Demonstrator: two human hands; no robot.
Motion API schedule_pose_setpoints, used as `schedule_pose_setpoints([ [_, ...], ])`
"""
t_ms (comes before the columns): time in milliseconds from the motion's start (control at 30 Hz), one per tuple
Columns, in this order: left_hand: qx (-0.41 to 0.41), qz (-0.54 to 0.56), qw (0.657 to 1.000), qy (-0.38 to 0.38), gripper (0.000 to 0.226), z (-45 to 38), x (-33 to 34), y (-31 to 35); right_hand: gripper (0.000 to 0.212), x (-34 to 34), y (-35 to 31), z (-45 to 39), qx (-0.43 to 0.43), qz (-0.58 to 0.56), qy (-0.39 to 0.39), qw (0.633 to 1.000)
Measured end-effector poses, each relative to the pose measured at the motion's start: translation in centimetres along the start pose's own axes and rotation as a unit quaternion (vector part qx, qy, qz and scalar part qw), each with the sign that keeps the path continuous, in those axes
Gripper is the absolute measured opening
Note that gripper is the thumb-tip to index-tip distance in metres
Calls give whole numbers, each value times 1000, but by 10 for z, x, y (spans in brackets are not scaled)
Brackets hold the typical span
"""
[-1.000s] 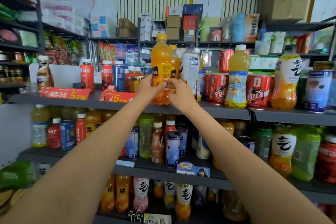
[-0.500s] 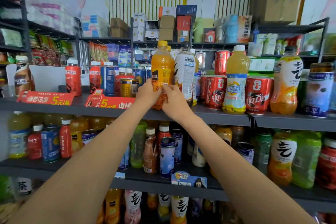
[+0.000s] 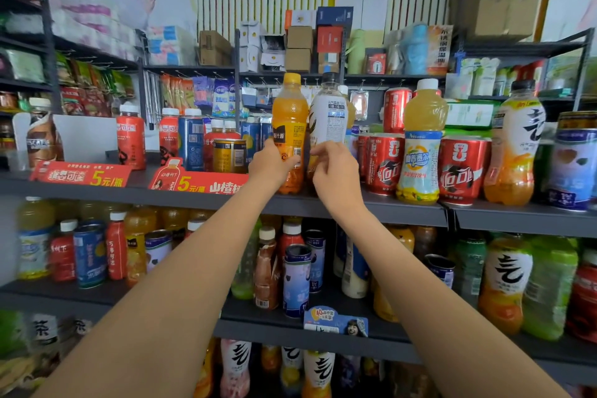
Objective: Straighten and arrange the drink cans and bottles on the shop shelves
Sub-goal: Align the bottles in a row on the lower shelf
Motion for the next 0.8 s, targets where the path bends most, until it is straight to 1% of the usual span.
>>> schedule_pose_setpoints([
  [67, -3, -12, 1000, 5, 55, -1, -1, 2, 23, -8, 4, -1, 2, 10, 21, 1000],
  [167, -4, -3, 1000, 3, 52, -3, 1, 3, 26, -17, 15, -2, 21, 8, 47, 999],
  [233, -3, 18, 1000, -2, 55, -3, 4, 2, 31, -19, 24, -5, 39, 9, 57, 998],
  [267, 3, 32, 999, 1, 58, -2, 5, 3, 38, -17, 29, -8, 53, 10, 50, 997],
  [300, 14, 41, 999, 15, 61, -1, 4, 5, 45, -13, 35, -11, 73, 5, 33, 997],
  [367, 39, 38, 995, 79, 61, 7, -8, 9, 59, -4, 46, -16, 119, -20, -11, 993],
  [433, 66, 31, 987, 146, 51, 20, -23, 14, 68, 4, 55, -19, 159, -38, -42, 986],
  [500, 102, 28, 979, 172, 43, 31, -30, 21, 75, 10, 60, -20, 186, -38, -51, 980],
  [600, 137, 34, 974, 178, 36, 38, -36, 27, 80, 15, 63, -22, 206, -13, -49, 977],
  [667, 146, 41, 973, 175, 35, 40, -37, 28, 78, 16, 63, -25, 208, -9, -46, 977],
  [800, 157, 73, 976, 136, 36, 44, -33, 30, 69, 11, 60, -25, 203, -74, -69, 974],
])
Point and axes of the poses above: each hand's wrist, its own z-axis away from the middle knuckle, its own x-axis out of the palm, y = z × x, the point moved 10 cm from there along -z, towards the middle knuckle, and after that the axes turned 8 degrees about x, right-handed, at the moved point
